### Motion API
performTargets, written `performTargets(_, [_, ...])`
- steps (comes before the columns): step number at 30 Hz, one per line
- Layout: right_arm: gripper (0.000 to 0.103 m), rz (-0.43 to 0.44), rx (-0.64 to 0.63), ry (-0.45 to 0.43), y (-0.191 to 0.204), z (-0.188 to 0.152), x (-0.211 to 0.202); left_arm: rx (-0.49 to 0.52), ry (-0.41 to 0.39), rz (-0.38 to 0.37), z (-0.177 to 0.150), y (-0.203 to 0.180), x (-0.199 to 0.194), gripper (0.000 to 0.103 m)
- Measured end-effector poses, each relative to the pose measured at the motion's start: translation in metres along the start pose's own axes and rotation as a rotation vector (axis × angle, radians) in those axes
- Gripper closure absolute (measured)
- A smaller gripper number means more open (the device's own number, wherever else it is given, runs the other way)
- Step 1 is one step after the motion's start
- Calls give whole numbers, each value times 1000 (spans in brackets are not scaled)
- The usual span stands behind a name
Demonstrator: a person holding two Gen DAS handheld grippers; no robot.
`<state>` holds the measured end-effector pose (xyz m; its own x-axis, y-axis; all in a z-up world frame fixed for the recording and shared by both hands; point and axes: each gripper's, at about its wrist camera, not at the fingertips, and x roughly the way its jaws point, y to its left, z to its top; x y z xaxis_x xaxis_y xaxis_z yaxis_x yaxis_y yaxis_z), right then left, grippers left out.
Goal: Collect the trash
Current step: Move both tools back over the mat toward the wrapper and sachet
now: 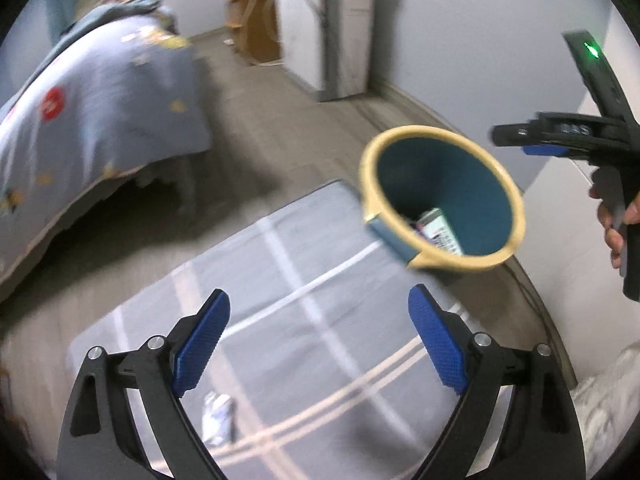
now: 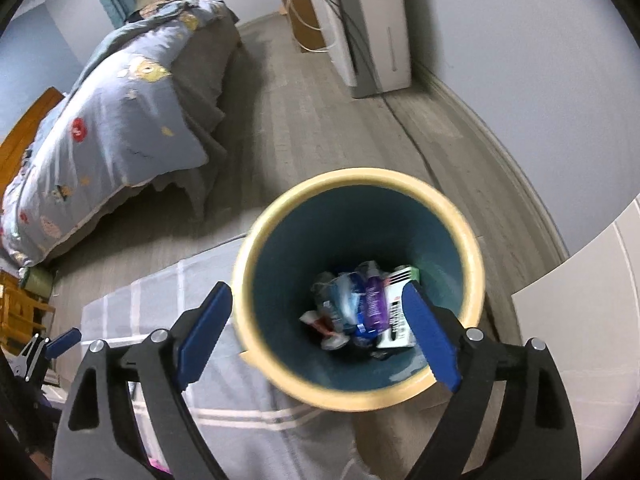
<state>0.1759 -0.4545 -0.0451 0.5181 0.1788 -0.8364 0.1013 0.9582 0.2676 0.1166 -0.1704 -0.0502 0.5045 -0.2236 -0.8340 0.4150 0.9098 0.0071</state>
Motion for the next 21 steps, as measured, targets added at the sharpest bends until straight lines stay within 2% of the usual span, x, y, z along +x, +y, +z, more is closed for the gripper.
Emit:
performTargets(5, [14,28,-60,5,41,-23,-11,-60,-7,58,-26,43,-34,13])
performTargets(11, [12,35,-256,49,110,-71,-14,-142,-24,93,-60,80,-70,13])
performTargets(16, [11,69,-362,76,156,-122,-18,-178,-47,113,-83,96,-91,12])
performTargets(21, [11,100,-509,148,200,-179,-14,-232,-46,135,-108,120,-96,12])
